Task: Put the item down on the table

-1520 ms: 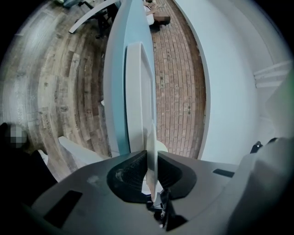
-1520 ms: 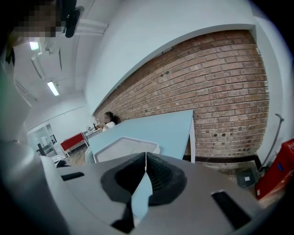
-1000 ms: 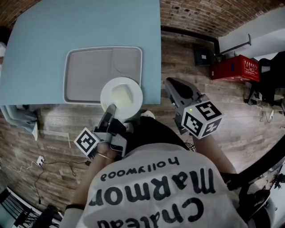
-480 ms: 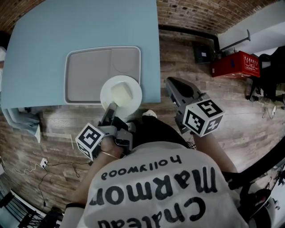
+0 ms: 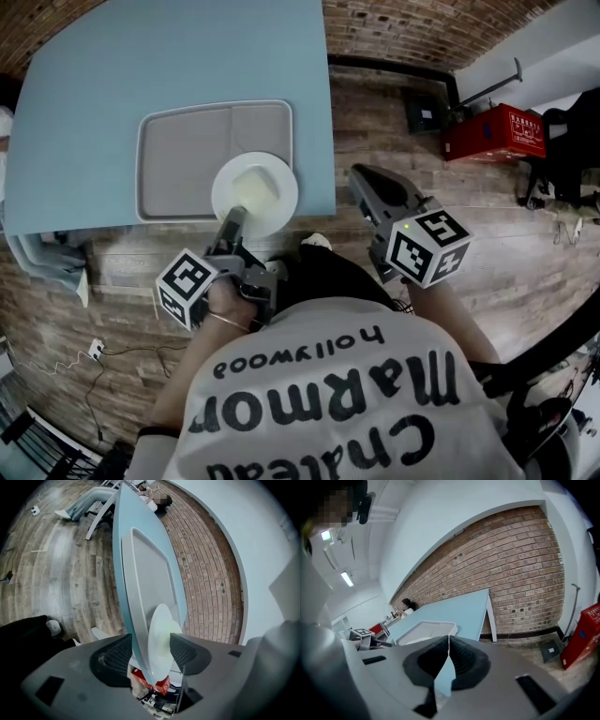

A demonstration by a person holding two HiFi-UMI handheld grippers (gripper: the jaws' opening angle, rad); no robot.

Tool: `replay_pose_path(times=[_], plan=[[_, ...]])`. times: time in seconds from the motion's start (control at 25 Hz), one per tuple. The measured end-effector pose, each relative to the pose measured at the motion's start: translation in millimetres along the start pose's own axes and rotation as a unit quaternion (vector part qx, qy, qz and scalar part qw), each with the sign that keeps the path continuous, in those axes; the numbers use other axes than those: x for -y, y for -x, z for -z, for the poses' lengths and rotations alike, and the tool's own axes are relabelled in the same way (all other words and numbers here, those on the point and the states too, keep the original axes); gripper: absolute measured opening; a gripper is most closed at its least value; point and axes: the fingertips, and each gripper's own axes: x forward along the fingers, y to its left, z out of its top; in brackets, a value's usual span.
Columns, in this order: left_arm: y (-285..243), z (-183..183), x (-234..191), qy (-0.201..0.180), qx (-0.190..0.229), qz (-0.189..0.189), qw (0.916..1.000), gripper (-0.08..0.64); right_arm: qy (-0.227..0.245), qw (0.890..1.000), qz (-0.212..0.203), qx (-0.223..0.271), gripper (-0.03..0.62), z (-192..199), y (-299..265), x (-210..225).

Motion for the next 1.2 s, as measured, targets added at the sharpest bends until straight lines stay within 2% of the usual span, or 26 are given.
replay_pose_path(times=[0.24, 0.6, 0.84, 0.92, 1.04, 1.2], plan=[[-11.6, -2.1, 2.3, 0.009, -0.012, 0.006, 0.9999, 0.233, -0.005, 1.0, 0.003, 0.001, 0.011, 1.6, 1.0, 1.3], [-18.4, -7.0, -0.6, 0.012, -0.005, 0.001, 0.9999, 0.233, -0.01, 1.0, 0.009, 0.005, 0.011, 2.4, 3.2, 5.7], [10.8, -9.1, -10.3, 0.005, 0.001, 0.005, 1.0, 0.233, -0.014, 1.0, 0.003, 0.009, 0.011, -2.9, 3.7, 1.9], [26.3, -14.7, -11.1, -0.007, 0.011, 0.009, 0.9999, 0.233, -0.013, 1.0, -0.004, 0.011, 0.011, -5.0, 2.9, -3.6], [51.1, -26.8, 4.1, -0.06, 0.028, 0.022, 0.9976, 0.232, 0.003, 1.0, -0.016, 0.011, 0.011, -8.9, 0.0, -18.5], [68.5, -45.0, 32.2, -0.083, 0.06, 0.061, 0.9929, 0.232, 0.015, 0.999, -0.028, 0.021, 0.011, -20.1, -3.6, -33.2]])
